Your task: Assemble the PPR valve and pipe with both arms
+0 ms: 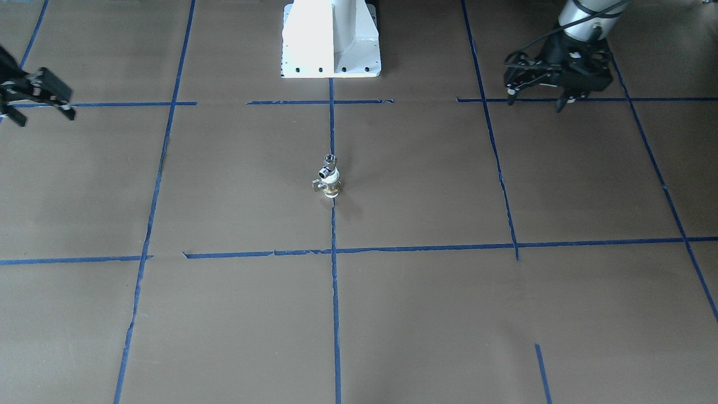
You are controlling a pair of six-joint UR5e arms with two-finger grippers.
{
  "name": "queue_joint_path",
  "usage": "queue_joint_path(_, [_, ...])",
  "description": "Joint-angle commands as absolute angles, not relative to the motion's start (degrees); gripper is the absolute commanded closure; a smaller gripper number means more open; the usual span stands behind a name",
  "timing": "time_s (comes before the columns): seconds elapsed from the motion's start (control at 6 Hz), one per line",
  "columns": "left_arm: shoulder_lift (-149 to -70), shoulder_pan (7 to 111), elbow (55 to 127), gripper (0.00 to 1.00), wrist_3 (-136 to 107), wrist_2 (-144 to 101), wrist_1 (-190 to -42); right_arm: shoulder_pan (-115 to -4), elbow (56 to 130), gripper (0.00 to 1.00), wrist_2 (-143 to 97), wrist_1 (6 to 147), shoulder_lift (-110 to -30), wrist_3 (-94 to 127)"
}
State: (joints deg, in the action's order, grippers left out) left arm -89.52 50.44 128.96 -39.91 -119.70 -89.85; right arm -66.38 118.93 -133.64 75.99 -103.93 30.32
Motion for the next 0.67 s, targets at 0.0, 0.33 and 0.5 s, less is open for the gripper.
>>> queue_joint_path(0.0, [-83.7,60.6,128.3,0.0,-24.5,-126.1,-89.3,-79.0,113.0,0.0,-138.8,76.3,-106.7,11.3])
queue_joint_path(0.33, [-80.1,72.3,124.1,0.0,-8.3,-130.9,-88.9,-84.7,108.7,0.0,-138.3,77.7,-106.6,1.1])
queue_joint_path(0.5, [-79.2,78.9,119.2,0.0,2.4,-133.3,-88.7,-87.2,108.5,0.0,-137.5,85.2,-105.2,-6.7])
